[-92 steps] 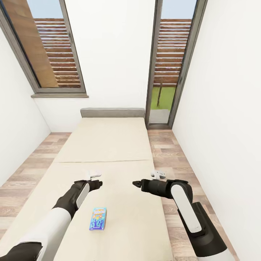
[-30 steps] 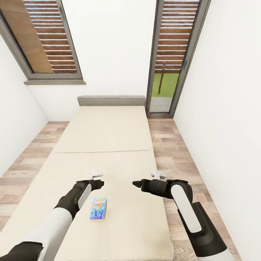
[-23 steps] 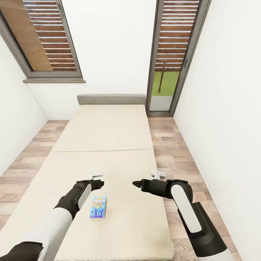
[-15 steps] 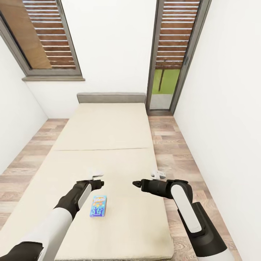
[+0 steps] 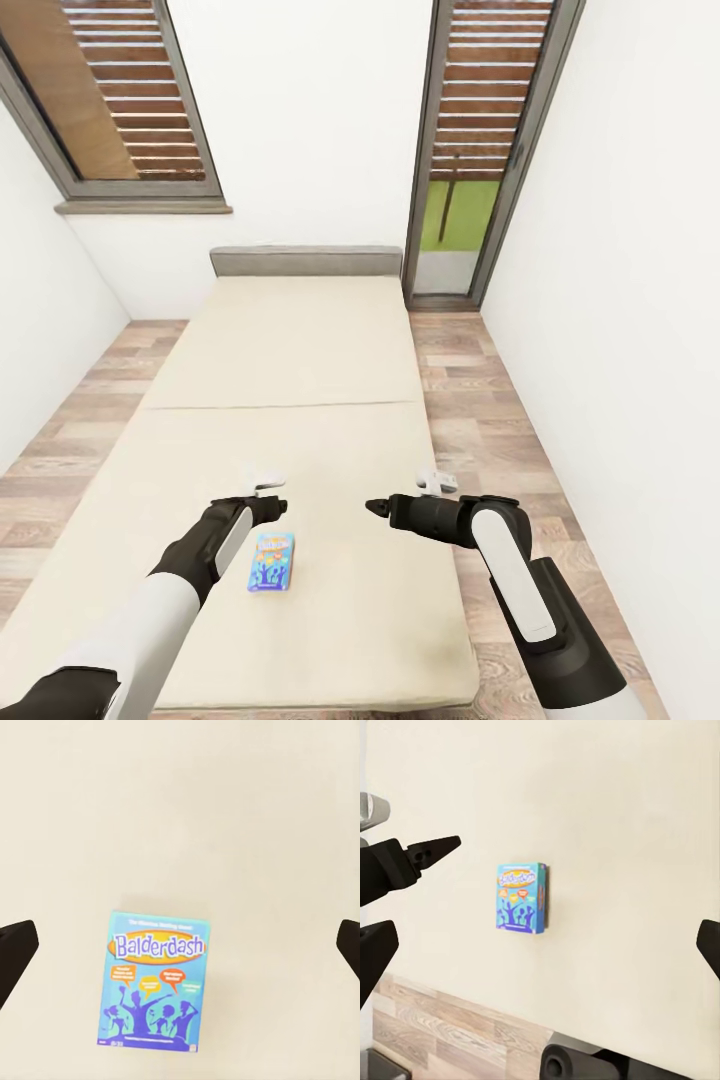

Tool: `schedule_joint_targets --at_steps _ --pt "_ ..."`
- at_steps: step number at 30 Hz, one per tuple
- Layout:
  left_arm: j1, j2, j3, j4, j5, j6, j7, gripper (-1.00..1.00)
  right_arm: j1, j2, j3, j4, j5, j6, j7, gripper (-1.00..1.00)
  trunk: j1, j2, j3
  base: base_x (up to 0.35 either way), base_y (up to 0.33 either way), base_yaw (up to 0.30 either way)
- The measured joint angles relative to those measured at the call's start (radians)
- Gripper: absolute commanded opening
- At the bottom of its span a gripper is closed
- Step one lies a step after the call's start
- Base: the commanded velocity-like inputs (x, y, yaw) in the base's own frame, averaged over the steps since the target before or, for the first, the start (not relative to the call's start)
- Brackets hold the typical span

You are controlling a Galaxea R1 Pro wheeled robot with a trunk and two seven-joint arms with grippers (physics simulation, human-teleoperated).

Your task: Put all the toys in the child's room - the three board games (two on the bed and one on the table), the two jigsaw puzzles on the table, and the tennis ball on the table - inside the toy box on the table in the child's room.

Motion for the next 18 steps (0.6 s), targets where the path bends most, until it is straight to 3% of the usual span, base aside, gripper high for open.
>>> schedule_joint_targets --at_steps 18 --pt "0.0 0.0 -0.001 0.001 0.0 -0.001 0.0 1.0 0.0 0.0 0.0 0.001 0.0 0.0 0.001 1.0 0.0 0.0 -0.03 0.0 0.0 0.0"
